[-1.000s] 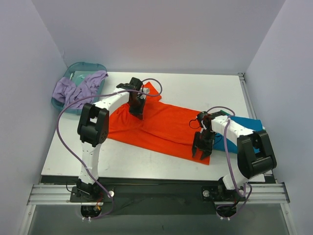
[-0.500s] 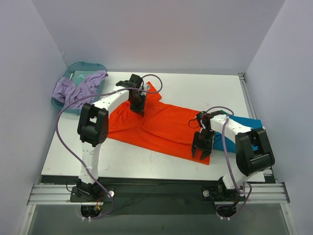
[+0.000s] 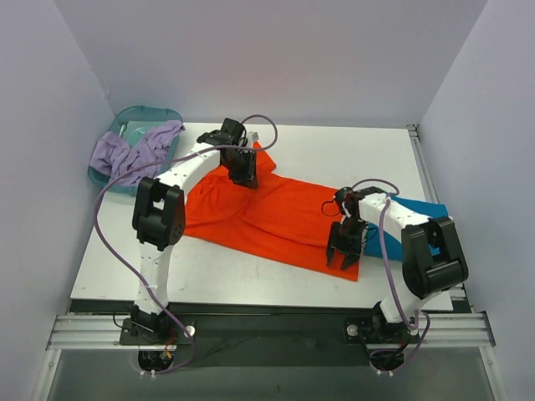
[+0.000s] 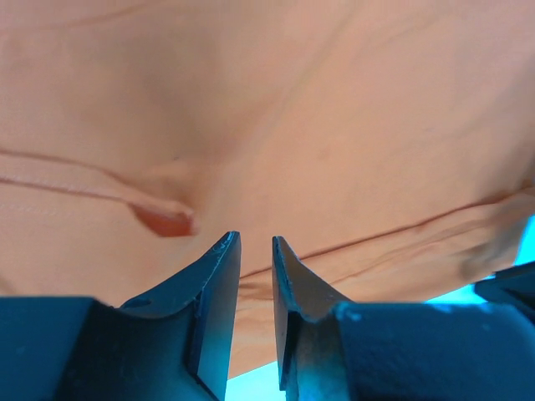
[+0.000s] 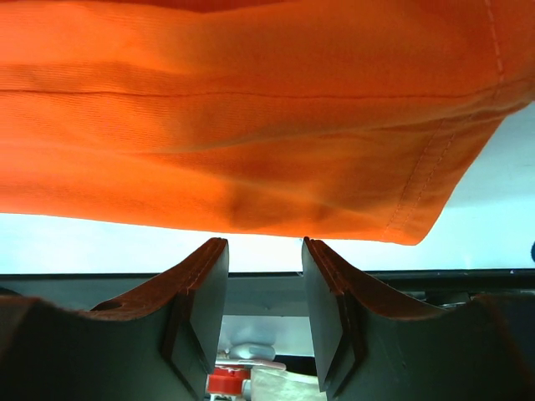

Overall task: Fold and stack the t-shirts
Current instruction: Fold the flattened tshirt in 1/3 of the way

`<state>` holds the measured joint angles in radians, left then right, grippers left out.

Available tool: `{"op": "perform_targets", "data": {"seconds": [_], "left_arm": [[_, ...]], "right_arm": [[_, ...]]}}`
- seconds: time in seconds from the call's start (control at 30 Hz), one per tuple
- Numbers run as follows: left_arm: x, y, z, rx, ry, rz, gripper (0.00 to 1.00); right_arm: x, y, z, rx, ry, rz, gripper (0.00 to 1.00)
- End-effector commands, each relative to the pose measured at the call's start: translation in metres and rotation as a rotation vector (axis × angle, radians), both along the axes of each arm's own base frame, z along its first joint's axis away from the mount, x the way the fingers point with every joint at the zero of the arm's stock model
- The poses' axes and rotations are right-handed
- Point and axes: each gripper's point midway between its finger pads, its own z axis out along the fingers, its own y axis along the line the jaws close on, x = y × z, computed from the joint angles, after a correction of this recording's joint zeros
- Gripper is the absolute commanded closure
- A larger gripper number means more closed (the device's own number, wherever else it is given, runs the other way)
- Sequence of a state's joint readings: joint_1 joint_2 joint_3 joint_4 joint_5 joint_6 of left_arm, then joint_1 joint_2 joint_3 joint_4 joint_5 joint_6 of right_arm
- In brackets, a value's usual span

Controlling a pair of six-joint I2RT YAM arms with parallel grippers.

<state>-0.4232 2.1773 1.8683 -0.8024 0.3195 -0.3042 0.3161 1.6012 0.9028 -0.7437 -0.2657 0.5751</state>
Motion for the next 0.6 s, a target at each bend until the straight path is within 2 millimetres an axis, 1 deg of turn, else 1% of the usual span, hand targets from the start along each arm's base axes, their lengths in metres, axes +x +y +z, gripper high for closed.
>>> {"op": "perform_targets", "data": {"seconds": [0.0, 0.07, 0.1, 0.13, 0.17, 0.2, 0.23, 0.27, 0.3, 0.33, 0.4, 0.43, 0.47, 0.5, 0.53, 0.57], "left_arm": [[0.018, -0.026, 0.052, -0.146, -0.095, 0.007, 0.67], [0.017, -0.024, 0.06, -0.15, -0.105, 0.008, 0.67], [0.019, -0.018, 0.061, -0.144, -0.11, 0.019, 0.67], [0.02, -0.012, 0.072, -0.145, -0.135, 0.032, 0.67], [0.021, -0.007, 0.076, -0.151, -0.148, 0.045, 0.67], [0.026, 0.008, 0.087, -0.158, -0.172, 0.078, 0.67], [0.024, 0.017, 0.082, -0.154, -0.162, 0.099, 0.67], [0.026, 0.029, 0.081, -0.147, -0.165, 0.126, 0.67], [0.03, 0.049, 0.09, -0.138, -0.194, 0.17, 0.67], [0.026, 0.063, 0.075, -0.121, -0.174, 0.199, 0.67], [0.022, 0.083, 0.073, -0.112, -0.179, 0.241, 0.67], [0.025, 0.099, 0.069, -0.11, -0.178, 0.284, 0.67], [0.015, 0.108, 0.052, -0.095, -0.137, 0.302, 0.67], [0.014, 0.114, 0.051, -0.093, -0.14, 0.317, 0.67], [0.013, 0.119, 0.045, -0.091, -0.135, 0.334, 0.66], [0.005, 0.122, 0.032, -0.082, -0.105, 0.341, 0.66]], "right_arm": [[0.0, -0.001, 0.007, -0.024, 0.02, 0.017, 0.59], [0.004, 0.0, 0.01, -0.021, 0.006, 0.022, 0.59], [0.006, 0.0, 0.012, -0.021, -0.001, 0.025, 0.59], [0.008, 0.001, 0.014, -0.02, -0.009, 0.028, 0.59], [0.014, 0.004, 0.018, -0.013, -0.031, 0.032, 0.59], [0.017, 0.005, 0.021, -0.01, -0.04, 0.037, 0.58], [0.02, 0.007, 0.023, -0.004, -0.053, 0.041, 0.58], [0.026, 0.011, 0.027, 0.004, -0.071, 0.05, 0.58], [0.028, 0.013, 0.028, 0.006, -0.079, 0.056, 0.58], [0.032, 0.014, 0.03, 0.009, -0.089, 0.064, 0.58], [0.038, 0.018, 0.03, 0.014, -0.09, 0.08, 0.58], [0.039, 0.019, 0.029, 0.015, -0.087, 0.086, 0.58], [0.04, 0.021, 0.027, 0.015, -0.082, 0.092, 0.58], [0.042, 0.022, 0.024, 0.014, -0.07, 0.101, 0.58], [0.043, 0.022, 0.022, 0.012, -0.063, 0.104, 0.58], [0.042, 0.022, 0.017, 0.004, -0.043, 0.111, 0.58]]}}
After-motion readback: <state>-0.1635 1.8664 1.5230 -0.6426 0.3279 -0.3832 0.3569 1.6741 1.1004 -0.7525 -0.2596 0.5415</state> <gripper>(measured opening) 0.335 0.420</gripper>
